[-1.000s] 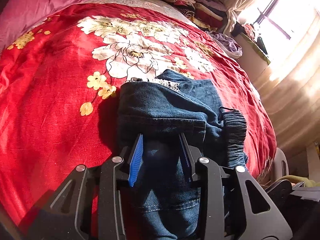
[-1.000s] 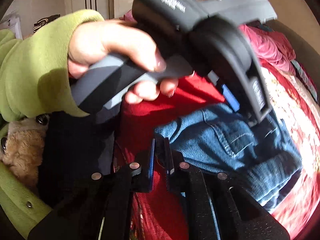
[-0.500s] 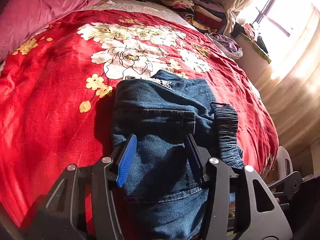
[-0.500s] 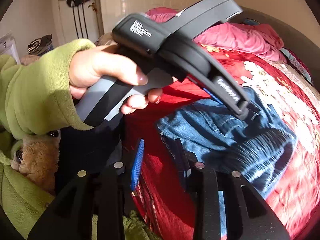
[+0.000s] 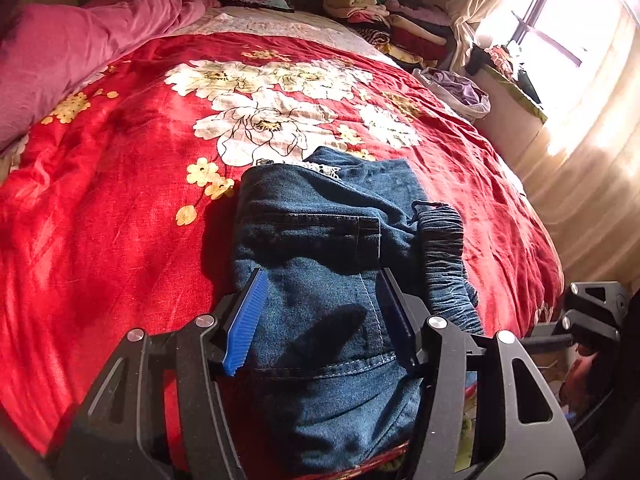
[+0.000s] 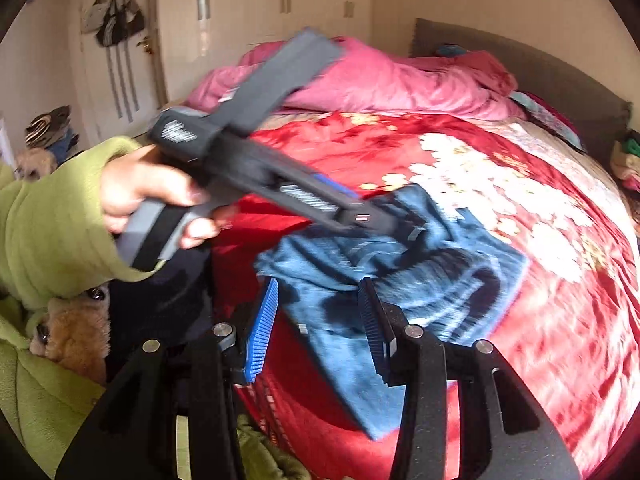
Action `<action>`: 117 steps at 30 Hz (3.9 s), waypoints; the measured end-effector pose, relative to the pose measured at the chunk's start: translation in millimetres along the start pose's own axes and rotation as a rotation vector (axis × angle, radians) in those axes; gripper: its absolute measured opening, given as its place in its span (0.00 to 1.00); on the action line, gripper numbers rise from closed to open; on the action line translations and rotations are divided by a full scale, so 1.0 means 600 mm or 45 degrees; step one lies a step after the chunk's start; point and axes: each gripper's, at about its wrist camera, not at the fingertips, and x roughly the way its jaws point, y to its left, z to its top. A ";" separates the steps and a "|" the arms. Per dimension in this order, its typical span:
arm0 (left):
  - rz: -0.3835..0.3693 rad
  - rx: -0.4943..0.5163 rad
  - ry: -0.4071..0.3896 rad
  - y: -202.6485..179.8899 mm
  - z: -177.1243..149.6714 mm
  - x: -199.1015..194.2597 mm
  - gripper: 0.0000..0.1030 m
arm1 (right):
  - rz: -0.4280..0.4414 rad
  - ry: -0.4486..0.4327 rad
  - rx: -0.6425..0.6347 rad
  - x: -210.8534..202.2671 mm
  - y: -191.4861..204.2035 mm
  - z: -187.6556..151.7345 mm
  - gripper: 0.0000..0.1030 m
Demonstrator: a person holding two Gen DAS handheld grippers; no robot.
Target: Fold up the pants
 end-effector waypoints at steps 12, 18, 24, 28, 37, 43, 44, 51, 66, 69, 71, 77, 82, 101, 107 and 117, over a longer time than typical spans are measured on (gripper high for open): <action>0.061 0.013 0.033 0.007 -0.029 0.009 0.54 | -0.147 0.104 0.222 0.045 -0.077 -0.010 0.39; 0.030 -0.033 0.055 0.018 -0.046 0.018 0.56 | -0.123 0.129 0.313 0.057 -0.092 -0.025 0.43; 0.034 -0.045 0.003 0.016 -0.048 -0.009 0.60 | -0.177 0.007 0.375 0.011 -0.114 -0.022 0.63; 0.052 -0.034 -0.025 0.012 -0.044 -0.024 0.63 | -0.242 -0.019 0.407 -0.011 -0.128 -0.024 0.63; 0.120 -0.004 -0.052 0.008 -0.039 -0.032 0.81 | -0.300 -0.022 0.516 -0.024 -0.161 -0.041 0.76; 0.165 0.000 -0.049 0.010 -0.038 -0.027 0.91 | -0.307 0.020 0.585 -0.009 -0.173 -0.056 0.77; 0.170 -0.001 -0.045 0.011 -0.038 -0.025 0.91 | -0.305 0.028 0.592 -0.006 -0.174 -0.058 0.77; 0.170 -0.031 -0.005 0.022 -0.042 -0.003 0.91 | -0.291 0.054 0.658 0.014 -0.185 -0.069 0.76; 0.041 -0.079 0.031 0.021 -0.026 0.055 0.70 | -0.150 0.098 0.791 0.078 -0.226 -0.077 0.61; 0.038 -0.058 0.042 0.012 -0.017 0.070 0.64 | -0.094 0.089 0.811 0.095 -0.237 -0.074 0.61; 0.045 -0.054 0.042 0.009 -0.013 0.077 0.58 | -0.078 0.071 0.783 0.102 -0.239 -0.070 0.61; 0.041 0.003 0.014 -0.016 -0.001 0.058 0.33 | -0.080 -0.006 0.691 0.086 -0.220 -0.047 0.28; -0.008 -0.022 -0.040 -0.018 0.036 0.046 0.30 | -0.127 -0.075 0.605 0.066 -0.215 -0.007 0.25; 0.119 -0.018 -0.110 0.023 0.168 0.169 0.33 | -0.327 -0.048 0.674 0.152 -0.382 0.047 0.27; 0.099 -0.084 -0.088 0.054 0.150 0.180 0.49 | -0.388 0.025 0.765 0.163 -0.404 0.005 0.47; 0.099 -0.095 -0.080 0.055 0.141 0.176 0.62 | -0.447 0.071 0.793 0.161 -0.403 -0.003 0.57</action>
